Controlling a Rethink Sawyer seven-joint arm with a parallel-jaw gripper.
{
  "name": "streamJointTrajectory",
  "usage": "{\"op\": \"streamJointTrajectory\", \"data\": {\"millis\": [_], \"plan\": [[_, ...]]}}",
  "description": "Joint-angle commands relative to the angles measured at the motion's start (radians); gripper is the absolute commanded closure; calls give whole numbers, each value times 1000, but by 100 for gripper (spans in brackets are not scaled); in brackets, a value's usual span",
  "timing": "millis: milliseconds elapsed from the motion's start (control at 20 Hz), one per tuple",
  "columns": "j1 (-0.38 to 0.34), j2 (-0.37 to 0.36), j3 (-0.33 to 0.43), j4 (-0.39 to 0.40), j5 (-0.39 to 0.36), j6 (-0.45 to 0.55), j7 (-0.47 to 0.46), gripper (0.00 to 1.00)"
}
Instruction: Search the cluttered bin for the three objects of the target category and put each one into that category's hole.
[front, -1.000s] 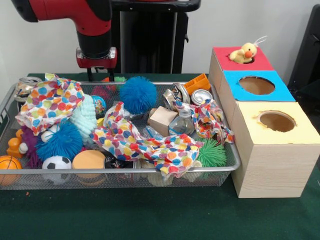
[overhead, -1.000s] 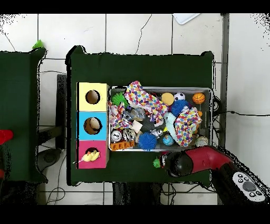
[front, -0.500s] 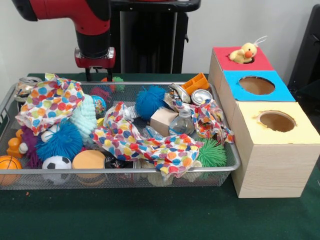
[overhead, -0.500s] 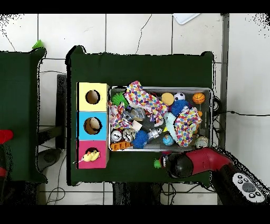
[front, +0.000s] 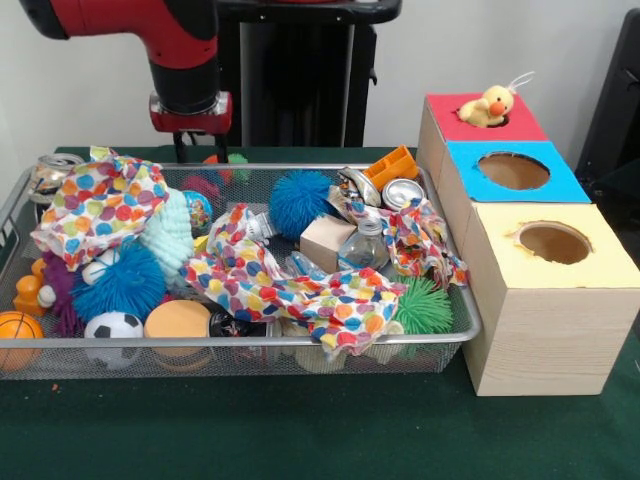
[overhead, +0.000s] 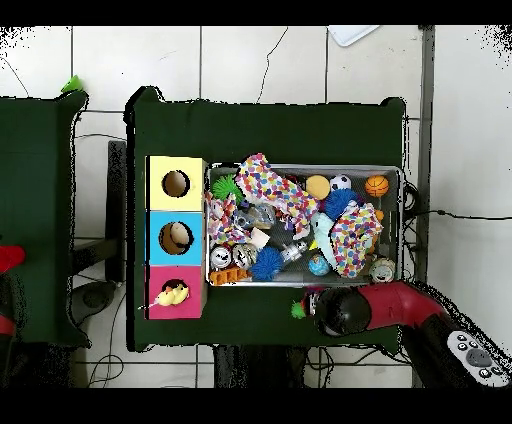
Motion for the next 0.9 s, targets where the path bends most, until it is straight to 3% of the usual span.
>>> {"op": "streamJointTrajectory", "data": {"millis": [50,200,550,900], "plan": [[-47,-56,82,-8,202,130,-52,0],[-61,-64,110,15,262,97,-41,0],[-42,-114,97,49,331,63,-17,0],[-16,-127,86,38,345,55,-32,0]]}}
